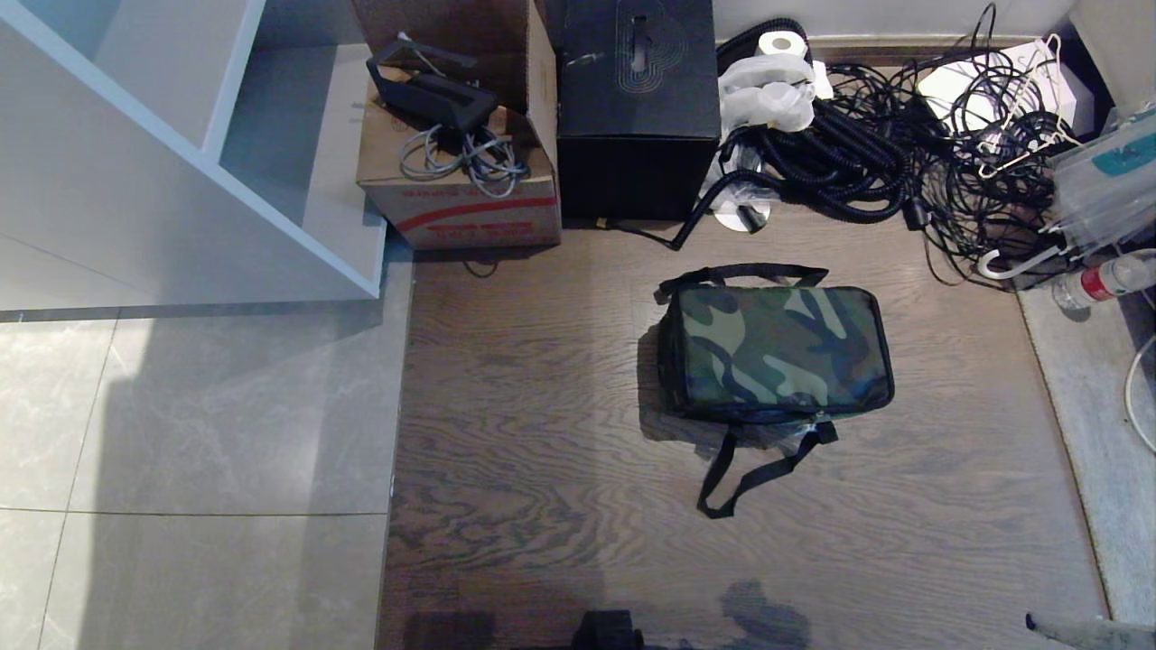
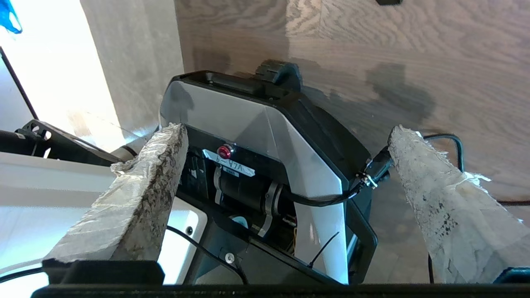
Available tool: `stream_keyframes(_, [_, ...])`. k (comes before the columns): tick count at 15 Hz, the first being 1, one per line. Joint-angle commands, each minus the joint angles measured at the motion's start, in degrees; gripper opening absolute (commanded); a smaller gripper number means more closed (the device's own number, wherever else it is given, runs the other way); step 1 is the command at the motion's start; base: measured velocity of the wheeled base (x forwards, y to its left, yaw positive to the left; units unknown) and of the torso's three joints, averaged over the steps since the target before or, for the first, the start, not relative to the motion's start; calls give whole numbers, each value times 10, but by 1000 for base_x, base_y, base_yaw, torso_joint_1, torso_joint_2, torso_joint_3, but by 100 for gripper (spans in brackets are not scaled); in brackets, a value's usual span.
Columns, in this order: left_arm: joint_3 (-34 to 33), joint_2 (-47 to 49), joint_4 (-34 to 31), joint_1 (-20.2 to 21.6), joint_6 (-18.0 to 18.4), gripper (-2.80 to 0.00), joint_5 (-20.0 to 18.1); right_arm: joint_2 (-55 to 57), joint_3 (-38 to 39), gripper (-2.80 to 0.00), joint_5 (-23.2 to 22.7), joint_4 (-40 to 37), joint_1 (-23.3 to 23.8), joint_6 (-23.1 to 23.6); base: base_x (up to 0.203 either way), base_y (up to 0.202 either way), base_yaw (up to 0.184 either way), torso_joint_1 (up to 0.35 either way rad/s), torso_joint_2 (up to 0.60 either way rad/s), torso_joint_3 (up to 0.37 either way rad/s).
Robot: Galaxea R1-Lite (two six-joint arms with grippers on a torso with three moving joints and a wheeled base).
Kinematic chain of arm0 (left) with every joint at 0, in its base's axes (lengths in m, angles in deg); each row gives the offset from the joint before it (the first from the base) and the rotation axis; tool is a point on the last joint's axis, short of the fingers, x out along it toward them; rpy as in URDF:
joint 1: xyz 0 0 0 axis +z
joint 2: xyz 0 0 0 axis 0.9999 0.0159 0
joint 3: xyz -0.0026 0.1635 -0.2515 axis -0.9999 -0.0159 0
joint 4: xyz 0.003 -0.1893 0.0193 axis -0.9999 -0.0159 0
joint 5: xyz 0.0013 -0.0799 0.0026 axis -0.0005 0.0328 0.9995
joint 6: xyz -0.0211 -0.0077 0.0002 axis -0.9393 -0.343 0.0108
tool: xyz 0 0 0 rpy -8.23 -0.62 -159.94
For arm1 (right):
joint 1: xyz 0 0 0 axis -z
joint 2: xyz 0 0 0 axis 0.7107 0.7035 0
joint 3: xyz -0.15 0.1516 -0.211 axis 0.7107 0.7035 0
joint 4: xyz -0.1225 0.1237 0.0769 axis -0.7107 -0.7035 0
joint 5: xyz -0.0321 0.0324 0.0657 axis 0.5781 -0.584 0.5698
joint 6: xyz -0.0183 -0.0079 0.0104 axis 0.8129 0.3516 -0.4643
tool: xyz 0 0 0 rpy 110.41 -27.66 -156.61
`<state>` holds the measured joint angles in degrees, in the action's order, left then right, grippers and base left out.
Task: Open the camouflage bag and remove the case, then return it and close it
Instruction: Open the top of the storage box
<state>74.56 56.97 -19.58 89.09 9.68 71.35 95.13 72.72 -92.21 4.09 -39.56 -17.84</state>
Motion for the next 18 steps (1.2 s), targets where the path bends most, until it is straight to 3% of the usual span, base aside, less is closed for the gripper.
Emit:
stream_keyframes(1, [0,0,0,0,0,-280,0,5,-2,0,-2,-1,0,1,0,0,0,4,7,-194])
stream_keyframes(13, [0,0,0,0,-1,-280,0,36,-4,0,-5,2,0,1,0,0,0,1,2,-165])
stream_keyframes(18, [0,0,0,0,-1,-280,0,198,-6,0,25,138,0,4,0,0,0,0,0,0])
